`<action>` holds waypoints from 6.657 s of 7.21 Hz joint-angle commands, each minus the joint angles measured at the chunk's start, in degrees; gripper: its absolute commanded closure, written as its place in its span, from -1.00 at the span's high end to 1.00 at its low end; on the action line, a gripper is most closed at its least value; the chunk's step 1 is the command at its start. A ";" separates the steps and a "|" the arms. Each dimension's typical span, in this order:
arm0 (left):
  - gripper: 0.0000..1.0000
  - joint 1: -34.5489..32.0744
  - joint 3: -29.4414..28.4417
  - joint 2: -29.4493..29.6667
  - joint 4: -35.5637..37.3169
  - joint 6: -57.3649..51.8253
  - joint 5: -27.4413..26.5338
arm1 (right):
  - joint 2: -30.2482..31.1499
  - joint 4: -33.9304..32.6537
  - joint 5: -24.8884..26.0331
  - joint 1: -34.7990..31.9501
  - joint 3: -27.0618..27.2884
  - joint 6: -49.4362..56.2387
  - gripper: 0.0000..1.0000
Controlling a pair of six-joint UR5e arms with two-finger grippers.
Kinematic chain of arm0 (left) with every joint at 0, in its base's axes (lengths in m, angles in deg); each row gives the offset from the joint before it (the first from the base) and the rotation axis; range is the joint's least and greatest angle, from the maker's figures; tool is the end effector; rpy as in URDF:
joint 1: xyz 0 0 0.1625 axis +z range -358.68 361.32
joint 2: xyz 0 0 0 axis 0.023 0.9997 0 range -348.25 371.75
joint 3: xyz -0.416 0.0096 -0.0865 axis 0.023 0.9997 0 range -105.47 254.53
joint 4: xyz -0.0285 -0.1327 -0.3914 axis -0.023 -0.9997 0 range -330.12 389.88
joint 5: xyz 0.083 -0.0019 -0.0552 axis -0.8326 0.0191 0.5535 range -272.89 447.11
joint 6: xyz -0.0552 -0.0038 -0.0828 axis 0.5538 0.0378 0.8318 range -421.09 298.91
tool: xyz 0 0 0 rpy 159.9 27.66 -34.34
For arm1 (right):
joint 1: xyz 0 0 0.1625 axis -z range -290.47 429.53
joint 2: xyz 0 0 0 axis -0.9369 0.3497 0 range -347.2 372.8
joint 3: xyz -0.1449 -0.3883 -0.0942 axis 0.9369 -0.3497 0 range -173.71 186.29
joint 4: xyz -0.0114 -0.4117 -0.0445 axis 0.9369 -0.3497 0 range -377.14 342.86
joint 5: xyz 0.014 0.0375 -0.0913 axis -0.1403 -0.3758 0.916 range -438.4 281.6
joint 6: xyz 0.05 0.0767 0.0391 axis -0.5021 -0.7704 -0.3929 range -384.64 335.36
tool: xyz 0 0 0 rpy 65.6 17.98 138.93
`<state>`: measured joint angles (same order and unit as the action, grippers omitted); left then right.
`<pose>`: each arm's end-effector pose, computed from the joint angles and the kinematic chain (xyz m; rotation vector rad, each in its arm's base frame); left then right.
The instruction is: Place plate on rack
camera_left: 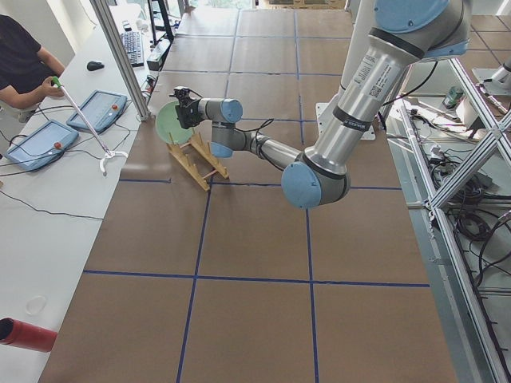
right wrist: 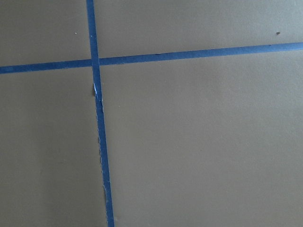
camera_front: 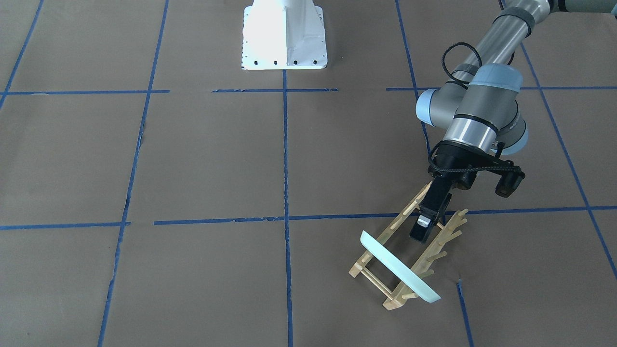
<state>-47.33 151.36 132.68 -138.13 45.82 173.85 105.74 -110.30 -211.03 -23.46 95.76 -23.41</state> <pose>0.3456 -0.6029 0.2983 0.5228 1.6746 -0.9001 0.0898 -0.4563 0.6949 -0.0828 -0.7469 0.0723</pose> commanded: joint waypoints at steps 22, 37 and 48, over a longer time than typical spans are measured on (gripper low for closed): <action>1.00 -38.01 17.74 -27.30 76.35 -109.81 43.16 | 0.05 0.00 0.00 0.00 0.00 0.00 1.00; 1.00 -39.77 17.03 -32.69 76.08 -111.84 47.64 | 0.05 0.00 0.00 0.00 -0.09 0.00 1.00; 1.00 -39.60 16.86 -32.34 75.99 -111.84 47.46 | 0.05 0.00 0.00 0.00 -0.09 0.00 1.00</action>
<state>-86.93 168.25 100.33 -62.14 -66.02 221.32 105.79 -110.30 -211.03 -23.46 95.75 -23.40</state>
